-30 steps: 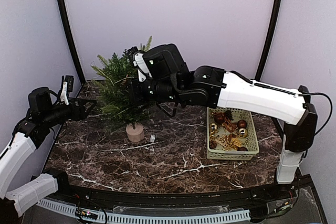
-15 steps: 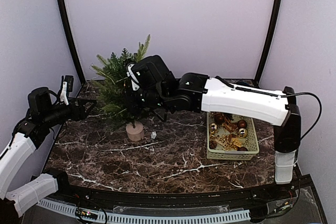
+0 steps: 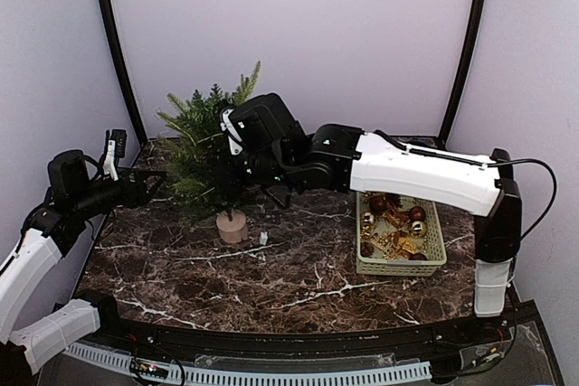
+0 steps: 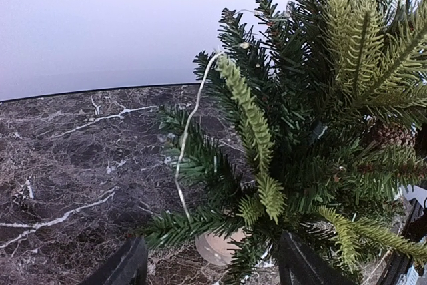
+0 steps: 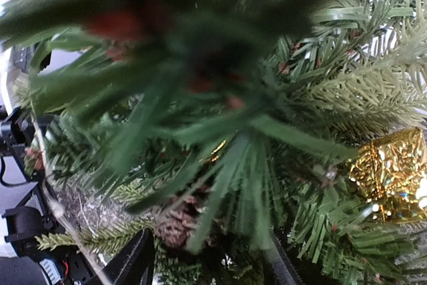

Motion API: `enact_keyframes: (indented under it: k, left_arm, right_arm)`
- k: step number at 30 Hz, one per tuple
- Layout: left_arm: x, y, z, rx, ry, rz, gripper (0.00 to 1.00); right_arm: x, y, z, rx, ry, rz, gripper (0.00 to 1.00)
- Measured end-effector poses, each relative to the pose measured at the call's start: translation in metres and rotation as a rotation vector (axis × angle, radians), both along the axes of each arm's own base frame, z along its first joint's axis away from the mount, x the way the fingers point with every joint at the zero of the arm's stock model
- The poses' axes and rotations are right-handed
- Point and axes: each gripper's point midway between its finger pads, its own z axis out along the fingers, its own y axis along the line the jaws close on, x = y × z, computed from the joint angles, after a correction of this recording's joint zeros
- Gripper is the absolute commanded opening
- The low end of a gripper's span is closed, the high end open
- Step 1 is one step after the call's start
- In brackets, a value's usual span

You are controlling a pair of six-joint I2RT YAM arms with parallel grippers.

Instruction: Decorate the small christmas tree

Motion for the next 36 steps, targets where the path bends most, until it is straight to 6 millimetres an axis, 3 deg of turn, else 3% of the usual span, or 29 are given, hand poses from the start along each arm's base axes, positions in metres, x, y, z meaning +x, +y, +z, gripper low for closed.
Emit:
enact_keyframes:
  k: [7,16,20,28,36]
  left_arm:
    - [0.000,0.000,0.000,0.000,0.000,0.000,0.70]
    - [0.000,0.000,0.000,0.000,0.000,0.001,0.69]
    - [0.001,0.001,0.000,0.003,-0.001,0.008,0.70]
    - [0.002,0.004,0.001,0.008,-0.006,0.026,0.69]
    - [0.001,0.001,0.003,0.000,-0.016,0.005,0.69]
  right_arm:
    - [-0.008,-0.014,0.015,0.020,0.005,0.011,0.68]
    - [-0.034,-0.031,0.046,0.090,0.032,0.110,0.74]
    - [-0.055,-0.043,0.049,0.112,0.068,0.191,0.79]
    - [-0.101,-0.084,0.046,0.162,0.147,0.339,0.81]
    - [-0.096,-0.121,0.039,0.217,0.190,0.316,0.82]
